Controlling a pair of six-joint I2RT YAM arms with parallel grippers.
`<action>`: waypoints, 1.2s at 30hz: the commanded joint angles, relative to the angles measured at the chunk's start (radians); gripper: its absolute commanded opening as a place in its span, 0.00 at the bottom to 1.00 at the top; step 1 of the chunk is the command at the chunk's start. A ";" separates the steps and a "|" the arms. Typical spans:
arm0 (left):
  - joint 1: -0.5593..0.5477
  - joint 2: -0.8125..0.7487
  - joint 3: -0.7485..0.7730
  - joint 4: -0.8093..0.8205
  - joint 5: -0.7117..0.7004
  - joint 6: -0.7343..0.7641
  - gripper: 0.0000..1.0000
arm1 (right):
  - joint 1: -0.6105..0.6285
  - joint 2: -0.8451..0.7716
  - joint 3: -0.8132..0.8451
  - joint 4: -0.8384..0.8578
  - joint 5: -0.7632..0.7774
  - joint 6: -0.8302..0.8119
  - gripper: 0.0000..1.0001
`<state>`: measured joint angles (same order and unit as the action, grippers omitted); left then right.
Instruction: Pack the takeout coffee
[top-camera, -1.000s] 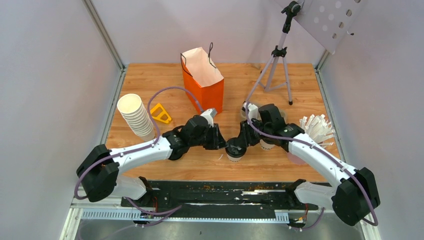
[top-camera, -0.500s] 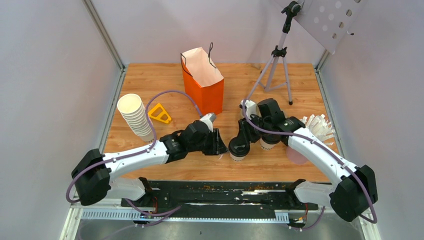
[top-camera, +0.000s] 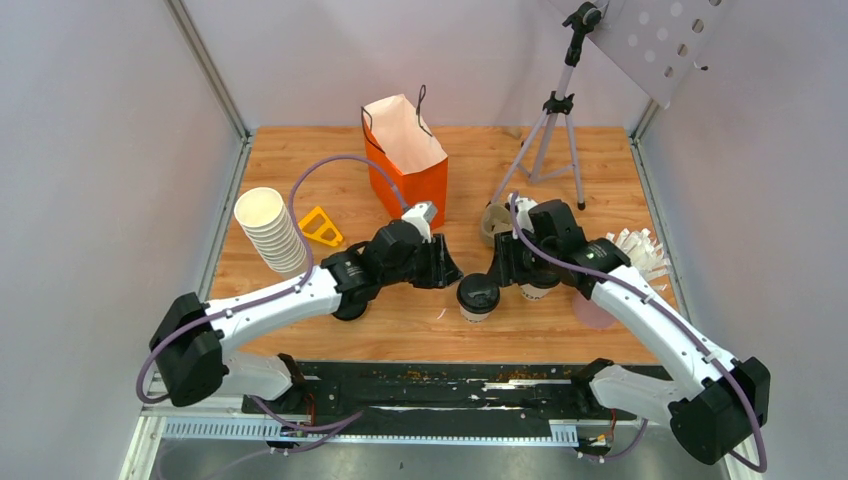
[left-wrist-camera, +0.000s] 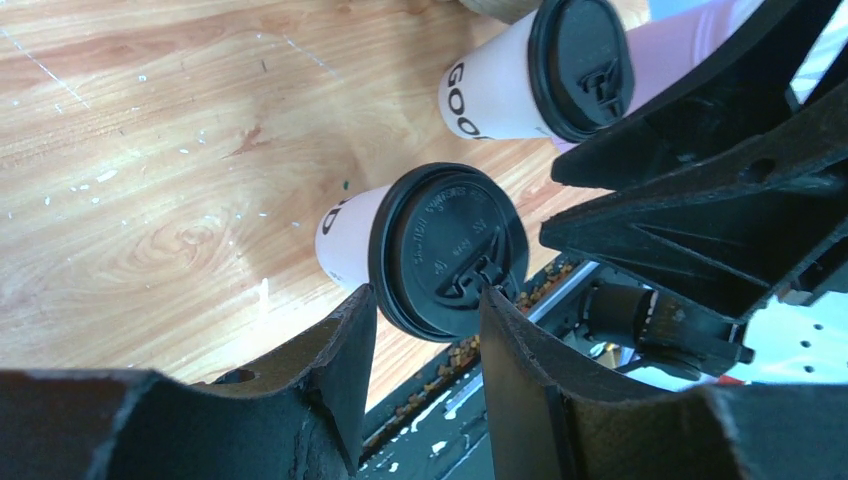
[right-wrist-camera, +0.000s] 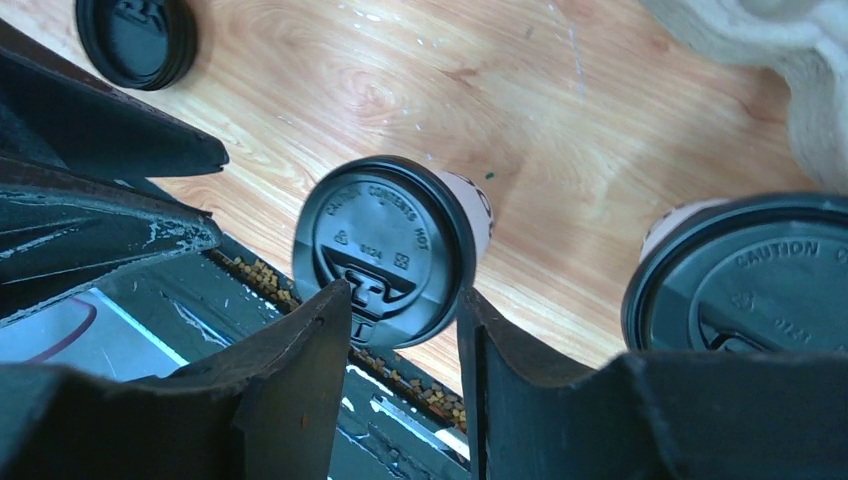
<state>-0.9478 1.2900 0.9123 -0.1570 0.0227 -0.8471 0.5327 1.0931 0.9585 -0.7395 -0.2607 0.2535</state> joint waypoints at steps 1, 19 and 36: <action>0.013 0.073 0.047 0.052 0.051 0.060 0.50 | -0.010 -0.016 -0.026 0.002 0.052 0.087 0.44; 0.014 0.227 0.072 0.056 0.106 0.088 0.41 | -0.035 -0.043 -0.127 0.055 -0.002 0.119 0.36; 0.014 0.223 0.058 0.032 0.080 0.085 0.40 | -0.040 -0.083 -0.219 0.090 -0.013 0.114 0.25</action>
<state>-0.9344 1.5028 0.9577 -0.1116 0.1246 -0.7807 0.5003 1.0187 0.7773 -0.6563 -0.2749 0.3660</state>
